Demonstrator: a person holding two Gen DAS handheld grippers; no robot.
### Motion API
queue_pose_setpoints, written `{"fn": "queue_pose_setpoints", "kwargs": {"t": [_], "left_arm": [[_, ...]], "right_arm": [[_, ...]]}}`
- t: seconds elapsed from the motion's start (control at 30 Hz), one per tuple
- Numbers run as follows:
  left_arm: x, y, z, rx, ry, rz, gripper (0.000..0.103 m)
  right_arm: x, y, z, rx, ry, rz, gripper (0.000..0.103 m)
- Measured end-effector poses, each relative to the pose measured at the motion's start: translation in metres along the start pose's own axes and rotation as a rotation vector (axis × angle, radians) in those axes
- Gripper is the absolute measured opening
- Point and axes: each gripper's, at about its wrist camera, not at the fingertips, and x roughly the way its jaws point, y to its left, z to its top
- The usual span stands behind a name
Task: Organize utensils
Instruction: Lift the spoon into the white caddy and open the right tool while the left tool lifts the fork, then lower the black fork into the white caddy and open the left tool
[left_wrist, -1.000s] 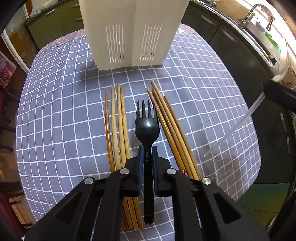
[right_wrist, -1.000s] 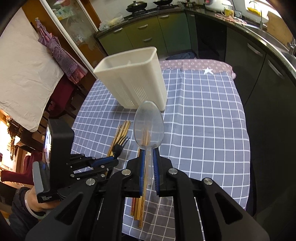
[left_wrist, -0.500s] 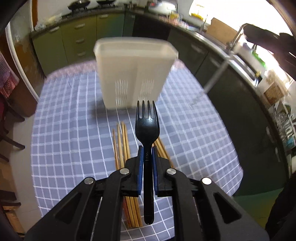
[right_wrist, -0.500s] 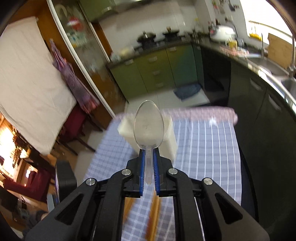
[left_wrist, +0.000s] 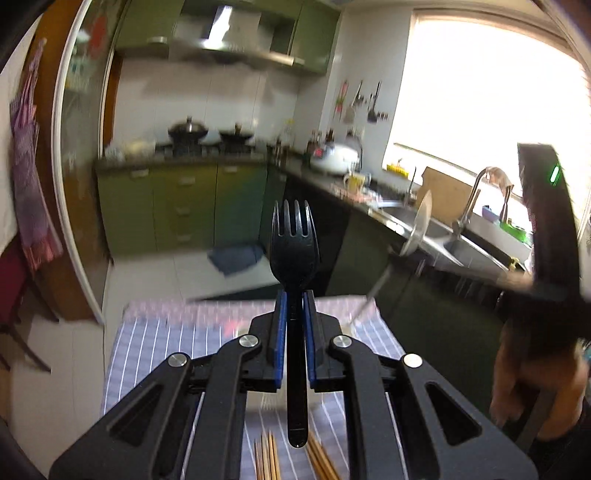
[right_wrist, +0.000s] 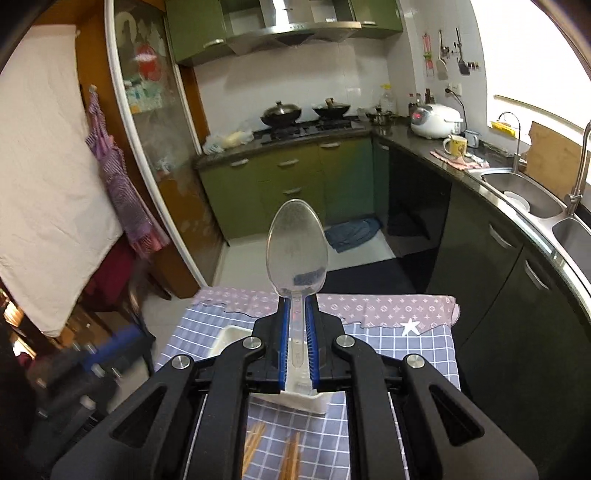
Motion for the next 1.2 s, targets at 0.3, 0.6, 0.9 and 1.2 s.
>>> {"fn": "queue_pose_setpoints", "kwargs": {"t": [0.3,0.6,0.9,1.2], "left_arm": [[0.038,-0.011,0.012,0.024,-0.092,0.029,0.009],[0.064,-0.007,0.007,0.052,-0.109,0.05,0.009],[0.083,0.0,-0.001,0.049,-0.096,0.08,0.009],[0.085,0.003,-0.008,0.048,-0.088,0.085,0.009]], "right_arm": [[0.062,-0.015,-0.041,-0.036,0.123,-0.003,0.011],[0.027,-0.022,-0.067,-0.038,0.082,0.054,0.017],[0.034,-0.023,-0.07,-0.04,0.13,0.047,0.018],[0.04,-0.03,-0.077,-0.005,0.194,0.07,0.029]]}}
